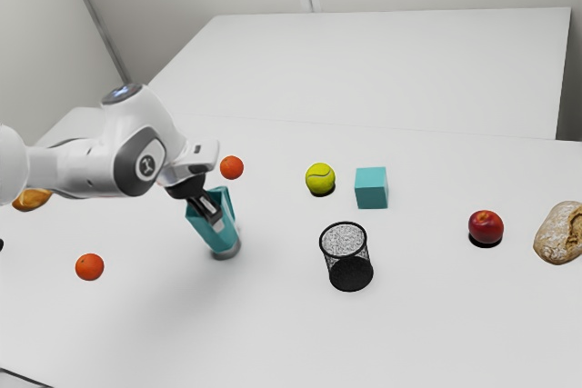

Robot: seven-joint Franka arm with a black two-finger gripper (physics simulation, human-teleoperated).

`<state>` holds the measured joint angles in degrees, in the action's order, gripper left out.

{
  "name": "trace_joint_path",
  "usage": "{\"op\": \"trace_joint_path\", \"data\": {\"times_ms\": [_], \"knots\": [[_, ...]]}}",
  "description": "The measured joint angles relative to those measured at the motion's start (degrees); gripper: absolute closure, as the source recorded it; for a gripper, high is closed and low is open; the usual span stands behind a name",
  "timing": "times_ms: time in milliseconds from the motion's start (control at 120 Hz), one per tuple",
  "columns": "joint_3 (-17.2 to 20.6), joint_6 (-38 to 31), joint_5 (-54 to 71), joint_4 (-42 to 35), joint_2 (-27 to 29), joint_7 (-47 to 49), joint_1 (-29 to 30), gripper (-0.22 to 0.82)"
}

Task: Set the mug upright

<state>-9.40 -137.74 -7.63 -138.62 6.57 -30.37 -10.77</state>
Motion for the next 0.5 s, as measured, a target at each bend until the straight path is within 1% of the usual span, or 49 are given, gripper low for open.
{"op": "trace_joint_path", "data": {"times_ms": [150, 233, 350, 500], "knots": [[0.0, -0.8, -0.2, 0.0, -0.8, 2.2, -0.2, 0.44], [0.0, -1.0, -0.2, 0.1, -0.7, 3.2, -0.2, 0.3], [0.0, -1.0, -0.2, 0.6, -0.3, 4.4, -0.2, 0.17], [0.0, 0.7, 0.3, 3.6, 1.5, 5.7, -0.5, 0.08]]}}
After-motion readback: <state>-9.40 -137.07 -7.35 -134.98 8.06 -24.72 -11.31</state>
